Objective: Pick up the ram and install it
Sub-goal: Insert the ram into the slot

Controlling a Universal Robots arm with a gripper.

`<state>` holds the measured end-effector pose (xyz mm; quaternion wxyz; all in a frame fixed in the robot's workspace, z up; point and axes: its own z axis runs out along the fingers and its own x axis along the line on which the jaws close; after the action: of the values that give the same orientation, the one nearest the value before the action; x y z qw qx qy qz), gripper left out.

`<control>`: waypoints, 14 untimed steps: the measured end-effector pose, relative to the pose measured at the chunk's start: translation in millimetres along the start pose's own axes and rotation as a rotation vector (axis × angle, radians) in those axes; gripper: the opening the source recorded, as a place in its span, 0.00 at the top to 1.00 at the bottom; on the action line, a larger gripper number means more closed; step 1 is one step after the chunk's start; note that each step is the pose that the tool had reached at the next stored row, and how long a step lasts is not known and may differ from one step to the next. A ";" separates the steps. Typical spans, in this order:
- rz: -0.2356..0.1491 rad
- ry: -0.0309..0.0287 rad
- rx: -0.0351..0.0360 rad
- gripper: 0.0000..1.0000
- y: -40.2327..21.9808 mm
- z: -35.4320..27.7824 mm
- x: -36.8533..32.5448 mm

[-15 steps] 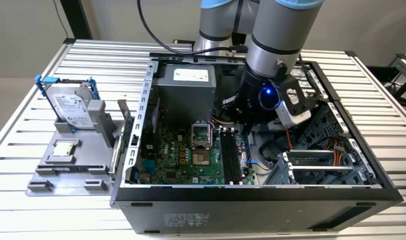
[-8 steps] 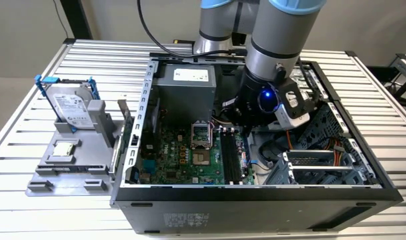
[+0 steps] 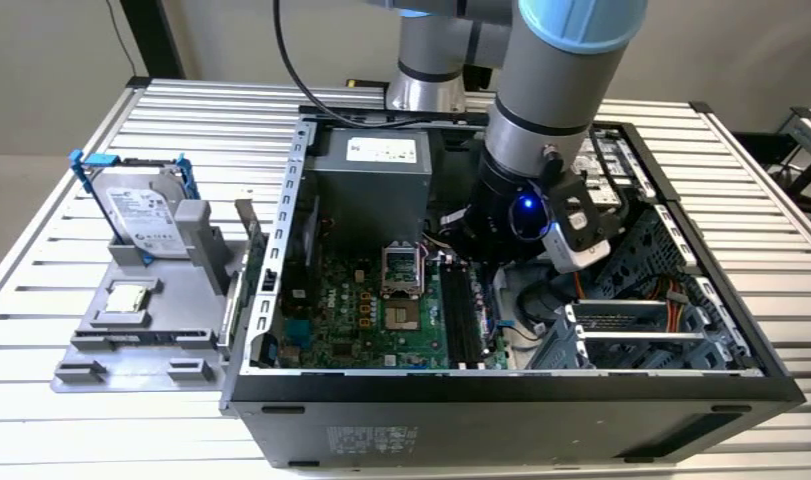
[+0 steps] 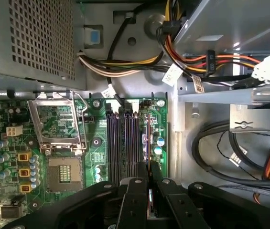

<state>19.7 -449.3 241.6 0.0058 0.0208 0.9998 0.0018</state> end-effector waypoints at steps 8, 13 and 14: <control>-0.014 0.0001 0.0001 1.00 -1.4 10.6 1.9; -0.026 0.0003 -0.0003 1.00 -5.0 12.5 2.7; -0.029 0.0003 -0.0004 1.00 -5.2 12.8 3.3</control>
<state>16.3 -454.3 228.7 0.0057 0.0061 1.0000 0.0020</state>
